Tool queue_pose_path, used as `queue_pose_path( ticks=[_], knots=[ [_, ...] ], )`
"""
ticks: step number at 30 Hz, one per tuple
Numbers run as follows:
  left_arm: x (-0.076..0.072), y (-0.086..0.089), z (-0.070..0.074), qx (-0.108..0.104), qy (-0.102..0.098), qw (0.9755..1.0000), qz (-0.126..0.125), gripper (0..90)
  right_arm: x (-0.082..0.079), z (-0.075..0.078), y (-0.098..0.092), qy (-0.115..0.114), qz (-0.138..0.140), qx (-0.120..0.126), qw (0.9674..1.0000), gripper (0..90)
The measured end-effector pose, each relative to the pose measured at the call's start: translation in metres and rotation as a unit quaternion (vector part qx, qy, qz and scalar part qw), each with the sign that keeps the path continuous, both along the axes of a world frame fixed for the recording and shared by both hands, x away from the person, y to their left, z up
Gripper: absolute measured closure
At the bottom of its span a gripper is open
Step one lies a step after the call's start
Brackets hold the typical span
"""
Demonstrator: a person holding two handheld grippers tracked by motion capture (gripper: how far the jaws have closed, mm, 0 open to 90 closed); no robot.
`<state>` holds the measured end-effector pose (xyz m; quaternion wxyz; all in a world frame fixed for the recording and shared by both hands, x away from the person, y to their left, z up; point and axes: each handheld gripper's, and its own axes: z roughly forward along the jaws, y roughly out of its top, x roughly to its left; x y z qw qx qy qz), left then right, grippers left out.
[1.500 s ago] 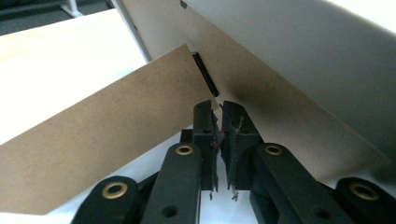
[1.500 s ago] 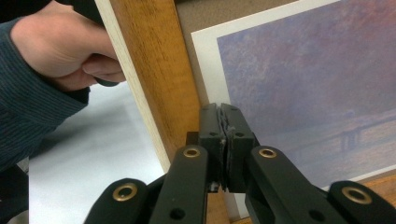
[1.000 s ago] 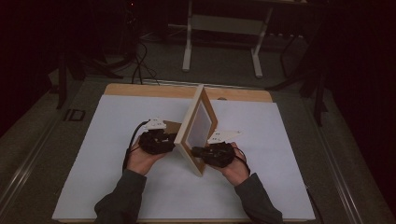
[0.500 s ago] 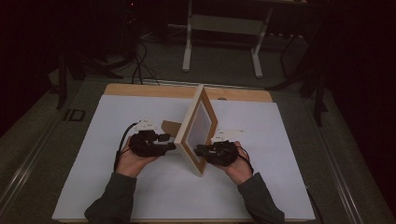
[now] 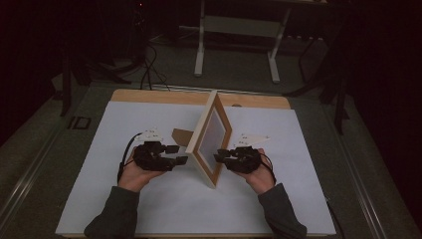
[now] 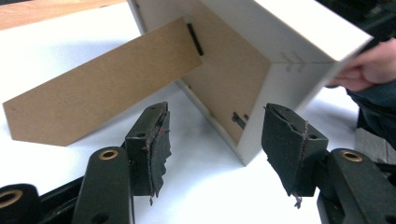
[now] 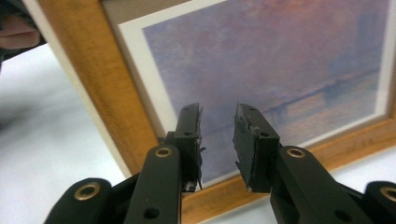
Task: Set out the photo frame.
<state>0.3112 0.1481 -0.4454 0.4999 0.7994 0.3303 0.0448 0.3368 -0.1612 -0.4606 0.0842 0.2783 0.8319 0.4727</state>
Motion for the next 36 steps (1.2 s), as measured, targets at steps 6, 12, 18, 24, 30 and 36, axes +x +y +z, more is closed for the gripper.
queue_pose_path(
  ticks=[6, 12, 18, 24, 30, 36],
  knots=[
    [-0.004, 0.002, 0.001, -0.01, -0.002, 0.9997, -0.021, 40.2, 0.002, 0.001, -0.006, 0.002, -0.011, 0.005, 0.9999, 70.0],
    [-0.008, 0.002, 0.003, -0.01, -0.007, 0.9996, -0.024, 39.3, 0.004, 0.0, -0.01, 0.005, -0.017, 0.005, 0.9998, 69.4],
    [-0.013, -0.009, 0.008, -0.011, -0.019, 0.9994, -0.026, 36.8, 0.005, 0.0, -0.011, 0.006, -0.021, 0.005, 0.9998, 69.3],
    [-0.016, -0.02, 0.012, -0.011, -0.033, 0.9993, -0.016, 34.8, 0.006, -0.001, -0.011, 0.006, -0.021, 0.004, 0.9998, 69.1],
    [-0.016, -0.028, 0.015, -0.011, -0.039, 0.9992, 0.001, 33.6, 0.006, -0.002, -0.011, 0.007, -0.022, 0.004, 0.9997, 68.8],
    [-0.015, -0.032, 0.016, -0.008, -0.048, 0.9986, 0.021, 32.8, 0.006, -0.002, -0.011, 0.007, -0.022, 0.004, 0.9997, 68.2]
  ],
)
